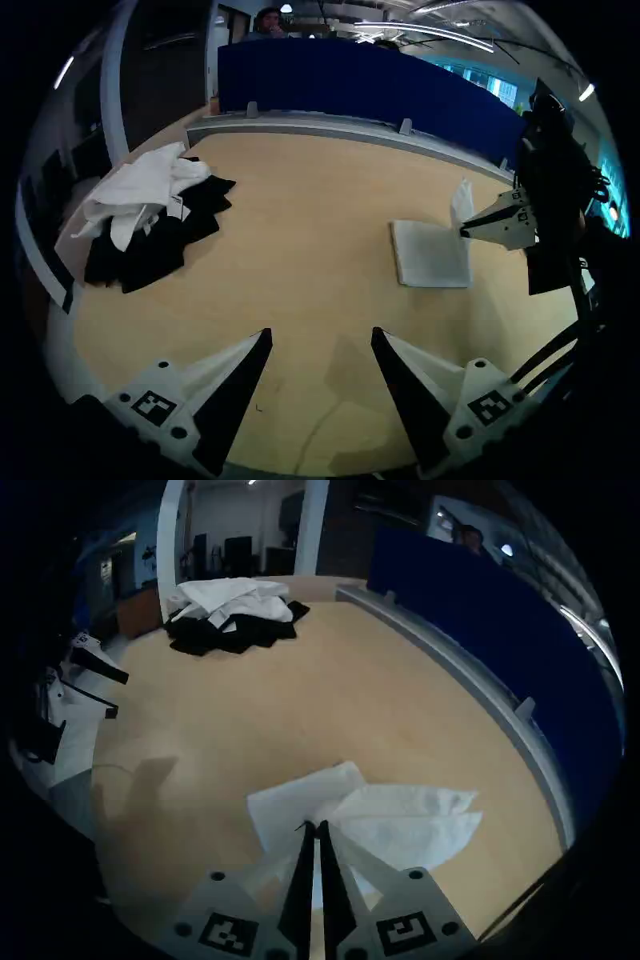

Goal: Fold towel

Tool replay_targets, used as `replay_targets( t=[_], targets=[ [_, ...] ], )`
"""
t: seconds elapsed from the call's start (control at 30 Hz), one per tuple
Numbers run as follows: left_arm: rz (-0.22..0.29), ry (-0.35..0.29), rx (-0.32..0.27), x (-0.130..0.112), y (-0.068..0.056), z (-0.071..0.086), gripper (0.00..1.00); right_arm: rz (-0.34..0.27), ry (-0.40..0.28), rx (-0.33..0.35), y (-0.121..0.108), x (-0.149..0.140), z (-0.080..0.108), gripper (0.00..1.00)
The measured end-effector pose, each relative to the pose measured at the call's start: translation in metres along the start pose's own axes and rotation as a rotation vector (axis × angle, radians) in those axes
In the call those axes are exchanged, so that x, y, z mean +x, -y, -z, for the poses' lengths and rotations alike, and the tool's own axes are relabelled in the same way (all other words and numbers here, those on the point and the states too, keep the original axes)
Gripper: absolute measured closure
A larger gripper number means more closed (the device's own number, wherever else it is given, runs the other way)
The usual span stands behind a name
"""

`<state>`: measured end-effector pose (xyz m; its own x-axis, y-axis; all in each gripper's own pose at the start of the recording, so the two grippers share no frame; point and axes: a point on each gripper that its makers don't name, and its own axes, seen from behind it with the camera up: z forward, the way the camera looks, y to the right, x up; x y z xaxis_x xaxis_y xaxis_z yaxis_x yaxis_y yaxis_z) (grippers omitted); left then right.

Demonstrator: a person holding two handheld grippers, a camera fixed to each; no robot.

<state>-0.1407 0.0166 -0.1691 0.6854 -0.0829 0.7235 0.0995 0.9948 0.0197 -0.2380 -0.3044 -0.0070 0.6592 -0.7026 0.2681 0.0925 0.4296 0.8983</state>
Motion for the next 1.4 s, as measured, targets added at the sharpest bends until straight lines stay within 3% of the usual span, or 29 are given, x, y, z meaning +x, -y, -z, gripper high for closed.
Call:
replay_targets(
  t=[0.17,0.37,0.6,0.77,1.1,1.3,1.4],
  targets=[
    [0.012,0.009,0.015,-0.007,0.008,0.002,0.08,0.009,0.011,0.047,0.028,-0.003,-0.033,0.95],
    [0.024,0.014,0.022,-0.011,0.013,0.001,0.08,-0.023,0.059,0.096,0.050,-0.027,-0.065,0.95],
    [0.024,0.017,0.015,-0.013,0.010,-0.002,0.08,-0.062,0.053,0.109,0.049,-0.028,-0.067,0.95],
    [0.021,0.017,0.012,-0.009,0.008,-0.004,0.08,-0.061,0.041,0.103,0.045,-0.026,-0.064,0.87],
    [0.022,0.016,0.013,-0.005,0.009,-0.007,0.08,-0.063,0.014,0.059,0.035,-0.029,-0.047,0.18],
    [0.022,0.018,0.010,-0.005,0.006,-0.009,0.08,-0.106,0.005,0.012,0.026,-0.037,-0.035,0.04],
    [0.020,0.016,0.008,-0.003,0.005,-0.009,0.08,-0.126,0.005,-0.007,0.023,-0.043,-0.029,0.03]
  ],
)
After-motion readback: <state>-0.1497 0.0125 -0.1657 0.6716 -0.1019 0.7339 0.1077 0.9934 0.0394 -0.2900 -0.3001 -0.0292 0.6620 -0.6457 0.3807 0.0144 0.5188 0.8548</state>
